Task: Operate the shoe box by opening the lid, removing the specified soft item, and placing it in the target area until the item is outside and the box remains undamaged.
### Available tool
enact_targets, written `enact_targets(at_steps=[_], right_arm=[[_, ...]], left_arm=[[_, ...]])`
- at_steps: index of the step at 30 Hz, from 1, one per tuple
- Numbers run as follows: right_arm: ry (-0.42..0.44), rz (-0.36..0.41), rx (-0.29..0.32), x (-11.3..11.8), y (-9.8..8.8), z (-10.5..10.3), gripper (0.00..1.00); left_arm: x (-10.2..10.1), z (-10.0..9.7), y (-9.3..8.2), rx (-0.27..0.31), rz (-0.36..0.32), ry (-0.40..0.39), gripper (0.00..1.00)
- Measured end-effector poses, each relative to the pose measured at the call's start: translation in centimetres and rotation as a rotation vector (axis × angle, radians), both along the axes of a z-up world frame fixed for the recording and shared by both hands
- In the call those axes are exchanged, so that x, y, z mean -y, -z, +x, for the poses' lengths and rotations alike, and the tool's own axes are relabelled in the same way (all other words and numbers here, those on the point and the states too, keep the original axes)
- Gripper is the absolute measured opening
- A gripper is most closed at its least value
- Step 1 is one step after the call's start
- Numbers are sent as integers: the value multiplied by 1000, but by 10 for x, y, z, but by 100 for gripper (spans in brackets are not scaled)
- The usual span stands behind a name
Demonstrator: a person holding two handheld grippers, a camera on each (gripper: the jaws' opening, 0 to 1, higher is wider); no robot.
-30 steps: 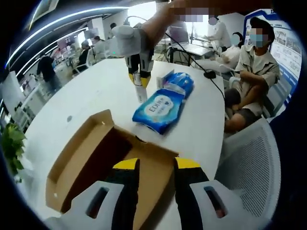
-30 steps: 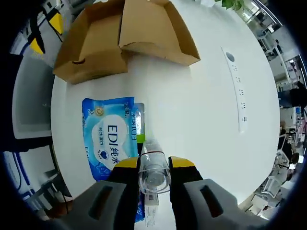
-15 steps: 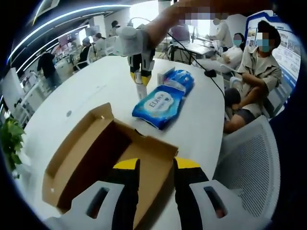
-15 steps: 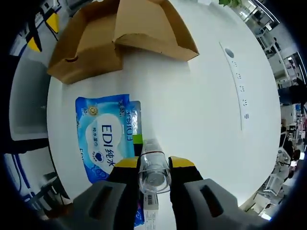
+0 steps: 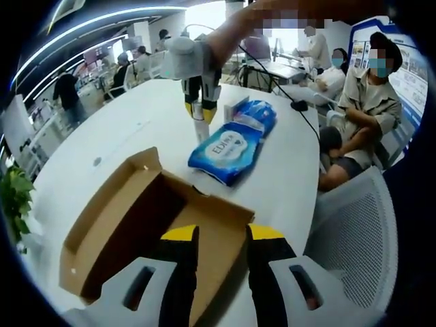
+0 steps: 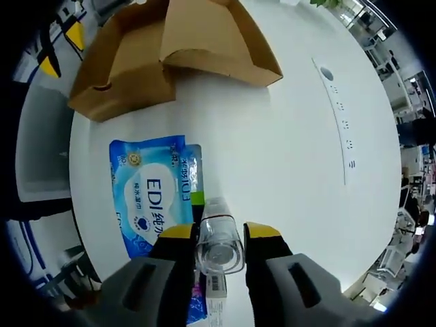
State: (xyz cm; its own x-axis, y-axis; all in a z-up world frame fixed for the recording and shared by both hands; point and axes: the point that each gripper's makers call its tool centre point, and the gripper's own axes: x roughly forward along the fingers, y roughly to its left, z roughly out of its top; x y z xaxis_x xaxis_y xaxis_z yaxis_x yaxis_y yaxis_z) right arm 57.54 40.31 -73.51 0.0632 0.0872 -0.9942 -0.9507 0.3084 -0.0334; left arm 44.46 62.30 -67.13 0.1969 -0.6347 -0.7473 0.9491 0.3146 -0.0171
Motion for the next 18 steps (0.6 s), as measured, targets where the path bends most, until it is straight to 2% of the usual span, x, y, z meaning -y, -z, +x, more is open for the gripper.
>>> enact_targets(at_steps=[5,18], right_arm=[[16,20,24,-1,-10,3,27],[55,84,127,-8,-63,4,27]], left_arm=[[-3,2,1,-2,-4,-8,26],[-8,12,-10,22,-26,-29,26]])
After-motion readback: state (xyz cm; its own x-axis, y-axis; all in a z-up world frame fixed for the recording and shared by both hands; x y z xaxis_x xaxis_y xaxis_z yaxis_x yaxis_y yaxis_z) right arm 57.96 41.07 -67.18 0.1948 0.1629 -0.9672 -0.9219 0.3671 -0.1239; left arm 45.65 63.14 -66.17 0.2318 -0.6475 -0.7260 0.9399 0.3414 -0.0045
